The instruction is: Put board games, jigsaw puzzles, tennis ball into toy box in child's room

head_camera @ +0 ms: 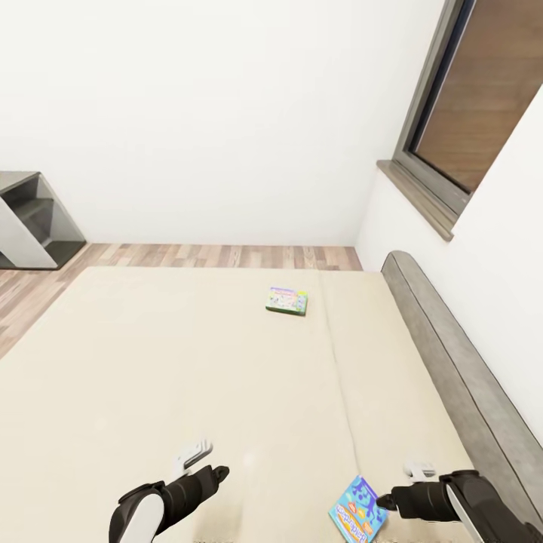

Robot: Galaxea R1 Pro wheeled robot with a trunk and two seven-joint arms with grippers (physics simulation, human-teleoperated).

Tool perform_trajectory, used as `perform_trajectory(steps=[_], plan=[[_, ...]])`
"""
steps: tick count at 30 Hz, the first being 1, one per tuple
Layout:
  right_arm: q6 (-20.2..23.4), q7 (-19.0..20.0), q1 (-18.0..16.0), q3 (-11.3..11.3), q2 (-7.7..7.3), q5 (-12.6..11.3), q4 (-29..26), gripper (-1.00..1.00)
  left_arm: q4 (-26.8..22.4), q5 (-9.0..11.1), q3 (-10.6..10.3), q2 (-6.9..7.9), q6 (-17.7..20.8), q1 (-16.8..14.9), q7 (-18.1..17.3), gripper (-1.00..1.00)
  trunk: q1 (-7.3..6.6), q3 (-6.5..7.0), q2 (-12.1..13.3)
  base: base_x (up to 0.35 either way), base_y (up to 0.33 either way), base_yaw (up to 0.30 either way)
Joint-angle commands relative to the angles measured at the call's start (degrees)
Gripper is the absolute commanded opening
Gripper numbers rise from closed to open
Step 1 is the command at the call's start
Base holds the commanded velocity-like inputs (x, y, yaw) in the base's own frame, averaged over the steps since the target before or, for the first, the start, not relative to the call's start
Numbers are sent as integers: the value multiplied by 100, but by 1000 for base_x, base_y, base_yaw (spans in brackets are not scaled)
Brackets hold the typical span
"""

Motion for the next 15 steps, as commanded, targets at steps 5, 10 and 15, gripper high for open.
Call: perform_trajectory(steps=[5,10,15], plan=[[18,22,-69,-3,4,12,-2,100,-8,60,-2,-8,8,-9,58,100,0,-52,-4,0,0,0],[-10,28,-134,0,2,17,1,100,-8,60,-2,-11,8,-12,58,100,0,-98,-4,0,0,0],[-117,49,-182,1,-8,6,3,100,-8,60,-2,-13,8,-14,58,100,0,-145,-4,0,0,0]])
